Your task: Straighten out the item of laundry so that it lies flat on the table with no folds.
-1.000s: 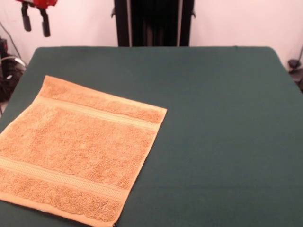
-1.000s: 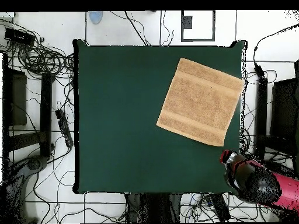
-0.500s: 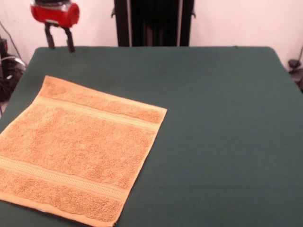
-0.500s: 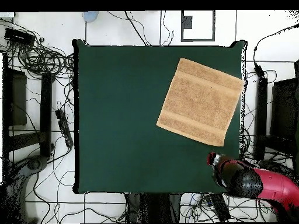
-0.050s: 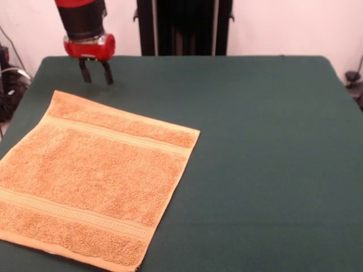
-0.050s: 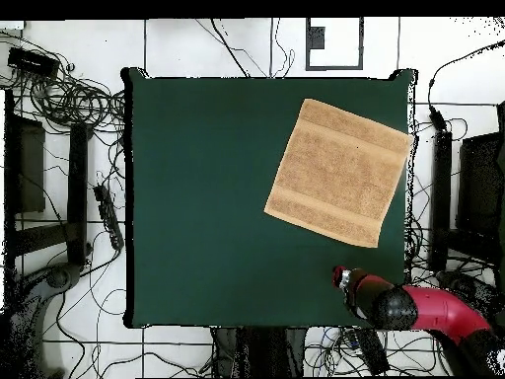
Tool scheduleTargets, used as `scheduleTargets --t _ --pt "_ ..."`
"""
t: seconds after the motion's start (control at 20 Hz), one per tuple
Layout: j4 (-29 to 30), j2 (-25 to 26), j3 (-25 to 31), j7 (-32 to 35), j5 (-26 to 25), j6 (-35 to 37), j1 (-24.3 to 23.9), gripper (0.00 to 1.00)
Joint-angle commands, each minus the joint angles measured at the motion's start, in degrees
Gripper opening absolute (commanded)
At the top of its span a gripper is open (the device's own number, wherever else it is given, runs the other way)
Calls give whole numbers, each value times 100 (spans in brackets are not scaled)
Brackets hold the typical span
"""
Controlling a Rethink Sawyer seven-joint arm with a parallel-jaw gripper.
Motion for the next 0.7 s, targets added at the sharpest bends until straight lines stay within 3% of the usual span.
scheduleTargets --t 0.05,0.3,0.7 --pt "-962 797 940 -1585 -236 237 -88 100" --pt "-1202 712 1271 -2055 -98 844 -315 100" --pt "-1296 626 1538 -1993 -106 1232 -429 100"
